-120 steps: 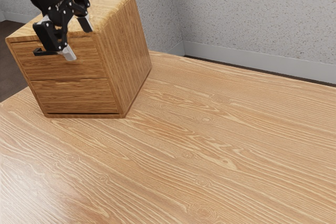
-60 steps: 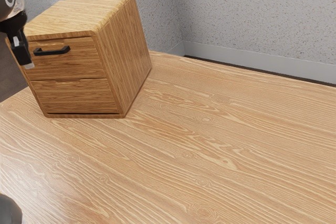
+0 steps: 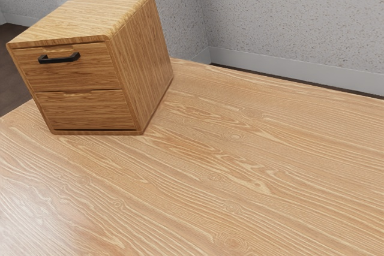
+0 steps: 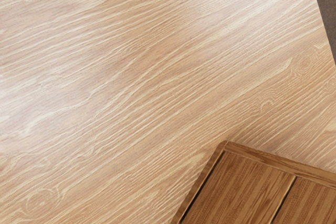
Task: Pull the drawer handle with one arm to open the drawer
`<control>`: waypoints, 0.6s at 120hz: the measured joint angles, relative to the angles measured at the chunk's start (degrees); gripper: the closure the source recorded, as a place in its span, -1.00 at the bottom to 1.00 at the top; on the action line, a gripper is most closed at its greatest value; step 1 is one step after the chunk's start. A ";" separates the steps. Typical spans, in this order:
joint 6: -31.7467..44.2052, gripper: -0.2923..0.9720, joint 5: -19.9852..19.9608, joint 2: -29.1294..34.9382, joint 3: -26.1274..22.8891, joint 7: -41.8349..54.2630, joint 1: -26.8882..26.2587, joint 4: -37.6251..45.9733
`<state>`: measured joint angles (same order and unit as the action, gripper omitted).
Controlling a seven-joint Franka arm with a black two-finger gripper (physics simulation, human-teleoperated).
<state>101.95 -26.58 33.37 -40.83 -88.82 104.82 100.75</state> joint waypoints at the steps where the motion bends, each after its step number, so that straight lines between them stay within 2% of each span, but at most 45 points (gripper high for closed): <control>1: 0.31 -0.46 0.26 -0.04 0.61 0.17 -0.70 0.71; 15: 4.62 -0.46 2.05 3.81 5.48 2.41 -3.95 9.61; 32: 7.15 -0.45 2.48 5.21 7.11 4.90 -4.69 11.06; 42: 8.04 -0.45 2.44 3.09 8.12 7.25 -4.30 9.76; 48: 8.43 -0.46 2.51 -1.47 8.01 8.59 -4.03 5.95; 54: 8.81 -0.47 3.39 -9.98 5.19 9.60 -3.40 -0.41; 60: 9.02 -0.47 7.06 -16.90 0.11 9.58 -2.31 -6.33; 66: 9.07 -0.48 10.65 -19.56 -3.43 8.81 -2.36 -9.10; 72: 8.62 -0.48 13.12 -19.39 -6.90 7.72 -2.48 -10.93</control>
<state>110.57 -13.46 13.98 -47.73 -81.10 102.34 89.81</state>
